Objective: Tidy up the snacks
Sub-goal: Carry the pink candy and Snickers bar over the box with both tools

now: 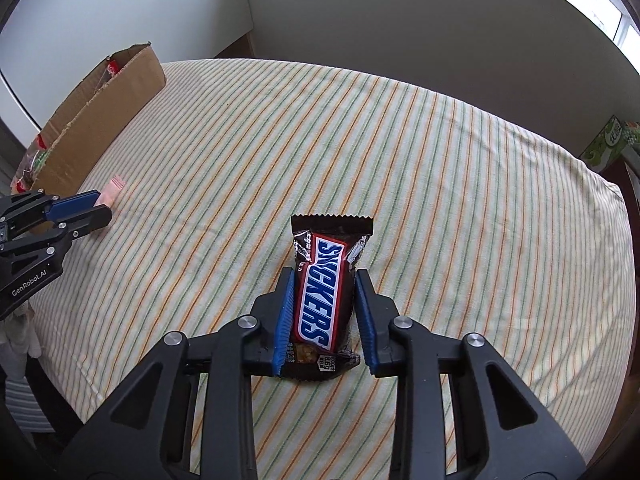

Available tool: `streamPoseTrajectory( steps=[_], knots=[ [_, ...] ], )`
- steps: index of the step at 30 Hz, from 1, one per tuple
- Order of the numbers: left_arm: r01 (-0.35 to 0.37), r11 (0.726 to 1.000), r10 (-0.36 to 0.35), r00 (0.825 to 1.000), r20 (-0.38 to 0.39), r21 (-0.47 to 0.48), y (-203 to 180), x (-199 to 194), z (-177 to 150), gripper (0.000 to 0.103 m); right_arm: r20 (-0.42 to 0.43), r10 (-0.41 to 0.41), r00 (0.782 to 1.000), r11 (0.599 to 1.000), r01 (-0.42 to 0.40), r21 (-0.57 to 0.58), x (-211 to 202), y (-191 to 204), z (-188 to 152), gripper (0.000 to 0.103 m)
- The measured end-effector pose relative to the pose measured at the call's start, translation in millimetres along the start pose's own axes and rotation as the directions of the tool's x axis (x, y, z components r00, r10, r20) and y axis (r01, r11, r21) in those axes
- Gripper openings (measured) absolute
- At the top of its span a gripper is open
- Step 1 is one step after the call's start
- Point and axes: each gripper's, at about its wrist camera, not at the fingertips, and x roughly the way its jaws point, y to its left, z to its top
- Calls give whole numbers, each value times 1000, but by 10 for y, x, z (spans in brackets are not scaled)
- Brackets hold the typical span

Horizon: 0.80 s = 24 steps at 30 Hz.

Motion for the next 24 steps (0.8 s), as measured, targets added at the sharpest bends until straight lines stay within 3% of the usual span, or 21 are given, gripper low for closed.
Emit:
streamPoseTrajectory(
  steps=[13,24],
  knots=[
    [-4,1000,4,997,78,1,58,-426,-11,19,83,23,996,1000,-21,-23,-461,181,52,30],
    [-38,998,44,988,151,-44,391,-839,-15,19,162,87,983,992,-71,-105,-822,750,411,30]
  ],
)
